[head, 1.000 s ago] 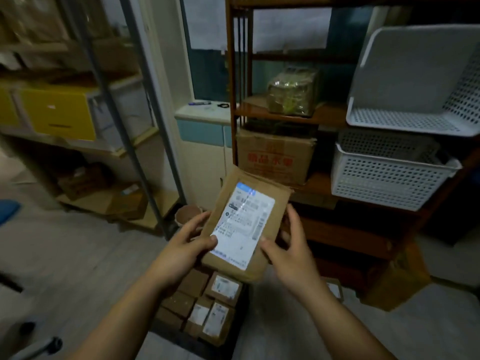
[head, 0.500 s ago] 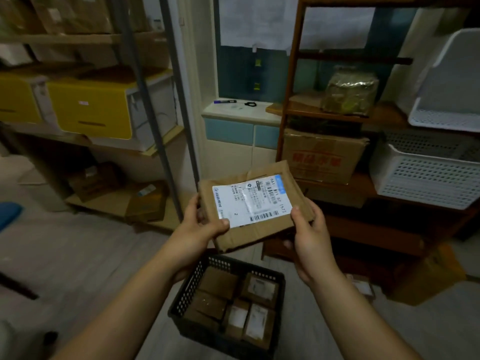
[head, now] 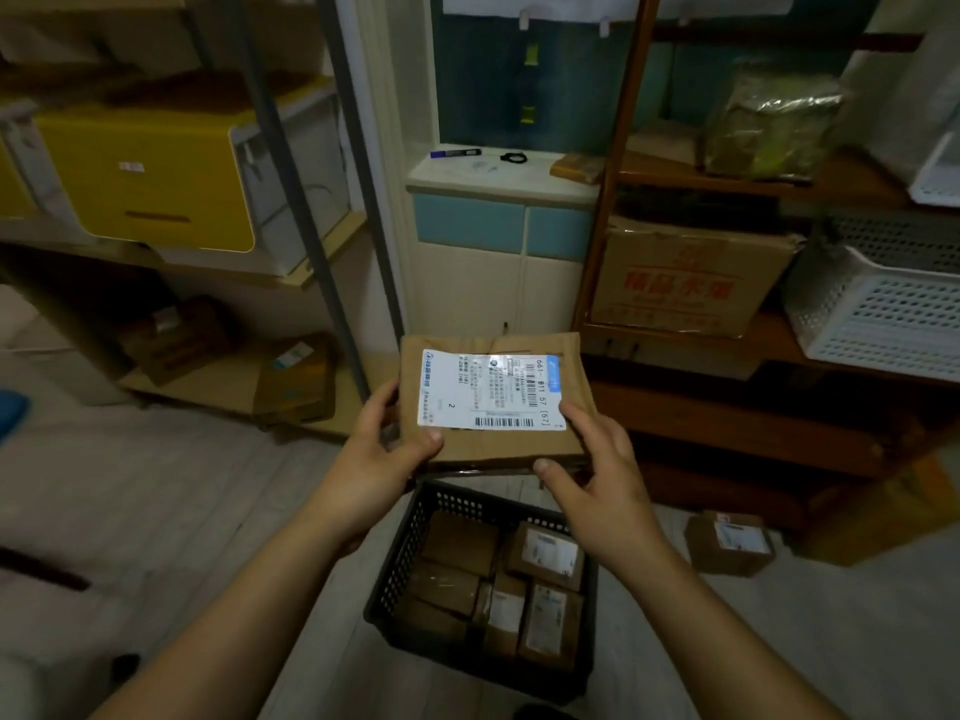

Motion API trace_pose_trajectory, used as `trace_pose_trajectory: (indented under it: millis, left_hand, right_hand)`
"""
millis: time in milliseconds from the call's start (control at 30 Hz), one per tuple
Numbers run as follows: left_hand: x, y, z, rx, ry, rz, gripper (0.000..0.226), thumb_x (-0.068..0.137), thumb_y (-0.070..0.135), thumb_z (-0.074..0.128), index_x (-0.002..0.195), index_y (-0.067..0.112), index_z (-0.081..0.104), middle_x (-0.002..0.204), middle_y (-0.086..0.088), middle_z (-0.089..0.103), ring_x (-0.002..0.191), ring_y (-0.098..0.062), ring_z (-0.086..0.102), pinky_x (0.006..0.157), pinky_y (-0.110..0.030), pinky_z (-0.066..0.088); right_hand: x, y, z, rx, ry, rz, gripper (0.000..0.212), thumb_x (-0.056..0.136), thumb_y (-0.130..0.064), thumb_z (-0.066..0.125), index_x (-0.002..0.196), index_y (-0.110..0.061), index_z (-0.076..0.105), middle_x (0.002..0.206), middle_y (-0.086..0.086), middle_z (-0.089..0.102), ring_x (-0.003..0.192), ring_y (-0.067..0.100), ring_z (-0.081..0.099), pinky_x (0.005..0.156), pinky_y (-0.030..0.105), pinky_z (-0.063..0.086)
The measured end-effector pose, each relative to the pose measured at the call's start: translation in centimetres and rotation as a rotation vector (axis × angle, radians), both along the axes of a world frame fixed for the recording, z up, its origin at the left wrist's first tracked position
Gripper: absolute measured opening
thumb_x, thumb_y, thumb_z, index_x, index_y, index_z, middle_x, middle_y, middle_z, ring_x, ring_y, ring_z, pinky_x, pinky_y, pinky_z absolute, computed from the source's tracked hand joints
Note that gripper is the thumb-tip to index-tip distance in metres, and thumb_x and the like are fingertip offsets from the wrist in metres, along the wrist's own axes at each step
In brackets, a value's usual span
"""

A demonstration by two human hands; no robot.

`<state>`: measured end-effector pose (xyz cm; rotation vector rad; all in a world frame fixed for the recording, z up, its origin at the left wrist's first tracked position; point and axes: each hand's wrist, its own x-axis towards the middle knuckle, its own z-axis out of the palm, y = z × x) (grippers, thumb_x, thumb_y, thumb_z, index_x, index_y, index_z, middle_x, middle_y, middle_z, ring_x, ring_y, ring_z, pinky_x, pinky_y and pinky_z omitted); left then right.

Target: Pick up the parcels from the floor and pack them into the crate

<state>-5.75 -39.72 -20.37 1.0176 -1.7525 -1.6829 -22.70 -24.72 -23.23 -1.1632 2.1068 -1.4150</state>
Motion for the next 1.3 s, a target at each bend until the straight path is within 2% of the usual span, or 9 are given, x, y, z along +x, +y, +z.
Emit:
trace_pose_trajectory:
  millis: [233,333,400,533,633,800,933,1100,1300]
  left_hand:
    - [0.8,-5.0,-1.9,0.036,-0.047,0.048,0.054,0.085,0.026,0.063,0.110,0.065,0.037,0.127,0.010,0.050,0.102,-0.019,0.060,0.073,-0.033,0.050]
    - [0.8,-7.3,-2.3,0.038,-0.081,-0.032,0.053,0.086,0.021,0.061,0.113,0.063,0.042,0.121,0.010,0.055,0.098,-0.018,0.060,0.075,-0.035,0.051]
    - [0.6,-9.2,-2.5,0.039,-0.124,-0.099,0.054,0.086,0.021,0.060,0.123,0.055,0.040,0.120,0.010,0.055,0.099,-0.019,0.059,0.078,-0.038,0.051]
    - [0.5,-13.8,-2.7,0.064,-0.183,-0.267,0.053,0.086,0.021,0.058,0.129,0.047,0.041,0.114,0.007,0.058,0.098,-0.020,0.058,0.079,-0.039,0.051]
    - [0.8,-17.5,-3.1,0.072,-0.202,-0.355,0.050,0.086,0.021,0.057,0.127,0.048,0.044,0.107,0.005,0.061,0.096,-0.020,0.059,0.074,-0.036,0.050]
    - [0.1,-20.6,-5.1,0.080,-0.204,-0.431,0.037,0.086,0.027,0.055,0.115,0.048,0.050,0.111,0.004,0.057,0.100,-0.020,0.056,0.076,-0.035,0.050]
    - [0.0,-19.6,-8.5,0.086,-0.188,-0.406,0.047,0.089,0.028,0.053,0.130,0.048,0.040,0.108,0.016,0.054,0.093,-0.009,0.057,0.062,-0.019,0.052]
    - [1.5,-17.3,-18.4,0.109,-0.277,-0.480,0.047,0.086,0.041,0.058,0.107,0.074,0.032,0.106,0.023,0.054,0.092,-0.002,0.059,0.057,-0.013,0.051]
    - [1.5,-14.8,-36.8,0.129,-0.378,-0.403,0.047,0.079,0.038,0.065,0.113,0.051,0.035,0.103,0.024,0.051,0.087,0.006,0.057,0.062,-0.012,0.048]
  right_hand:
    - [-0.3,-4.0,-1.9,0.073,-0.017,0.076,0.069,0.077,-0.038,0.070,0.127,-0.059,0.027,0.128,-0.027,0.021,0.118,-0.002,0.031,0.103,0.032,0.040]
    - [-0.5,-4.6,-2.0,0.221,0.087,0.123,0.097,0.060,-0.060,0.070,0.137,-0.058,0.010,0.137,-0.038,-0.005,0.127,-0.004,0.008,0.106,0.030,0.025]
    - [-0.2,-5.3,-2.1,0.347,0.196,0.151,0.110,0.052,-0.072,0.063,0.137,-0.060,-0.006,0.144,-0.029,-0.027,0.137,0.004,-0.009,0.111,0.036,0.016]
    - [2.0,-6.8,-2.0,0.479,0.295,0.083,0.110,0.048,-0.080,0.057,0.121,-0.070,-0.024,0.138,-0.025,-0.045,0.132,0.005,-0.032,0.111,0.039,-0.001]
    - [4.3,-7.9,-2.3,0.452,0.279,0.035,0.111,0.047,-0.080,0.060,0.126,-0.071,-0.017,0.130,-0.029,-0.050,0.138,0.010,-0.026,0.115,0.044,0.010]
    - [7.5,-9.3,-3.9,0.367,0.215,-0.066,0.106,0.046,-0.072,0.067,0.127,-0.069,-0.001,0.145,-0.027,-0.023,0.136,0.013,0.016,0.108,0.037,0.033]
    - [7.3,-9.5,-6.9,0.381,0.156,-0.050,0.106,0.053,-0.064,0.069,0.130,-0.068,-0.003,0.146,-0.026,-0.025,0.136,0.007,0.008,0.109,0.036,0.031]
    - [4.5,-9.3,-16.6,0.553,0.106,0.177,0.108,0.072,-0.045,0.069,0.129,-0.066,-0.021,0.138,-0.025,-0.044,0.143,0.023,0.015,0.109,0.028,0.028]
    - [3.0,-9.9,-36.0,0.588,0.131,0.261,0.097,0.081,-0.035,0.067,0.132,-0.056,-0.013,0.140,-0.016,-0.044,0.139,0.010,-0.003,0.105,0.016,0.017]
